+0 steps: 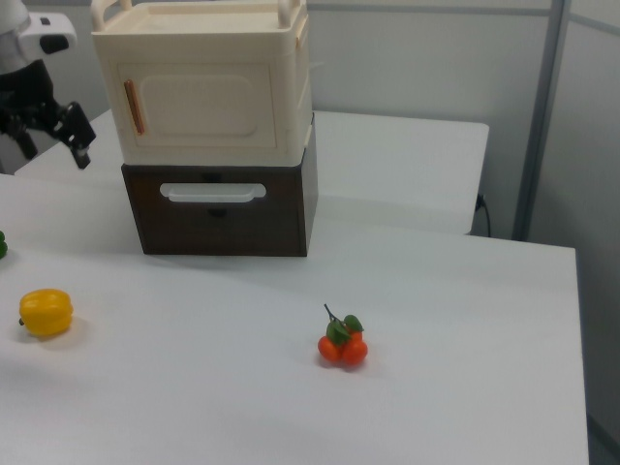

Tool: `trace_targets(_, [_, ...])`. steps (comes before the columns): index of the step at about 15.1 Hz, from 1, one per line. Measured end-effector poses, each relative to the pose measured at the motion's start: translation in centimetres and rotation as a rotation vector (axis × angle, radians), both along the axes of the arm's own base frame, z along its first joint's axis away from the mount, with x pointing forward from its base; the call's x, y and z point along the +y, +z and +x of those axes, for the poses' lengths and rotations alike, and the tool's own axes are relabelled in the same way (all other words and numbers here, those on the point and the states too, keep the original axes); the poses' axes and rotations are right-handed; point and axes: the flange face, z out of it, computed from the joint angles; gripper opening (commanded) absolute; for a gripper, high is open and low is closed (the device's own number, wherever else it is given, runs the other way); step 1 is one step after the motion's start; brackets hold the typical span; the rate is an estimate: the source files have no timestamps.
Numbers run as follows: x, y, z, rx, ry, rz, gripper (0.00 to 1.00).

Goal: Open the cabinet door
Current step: 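Move the gripper up toward the cabinet door's orange handle, then position the open gripper around the orange door handle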

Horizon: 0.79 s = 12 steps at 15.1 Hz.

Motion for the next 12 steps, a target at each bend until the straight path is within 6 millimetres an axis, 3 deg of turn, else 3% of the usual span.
trace_targets(7, [0.1,3.7,2.1,-0.325,0.059,0.020,1.00])
trace_targets(12, [0.0,3.0,3.4,-0.522,0.065,0.039,1.00])
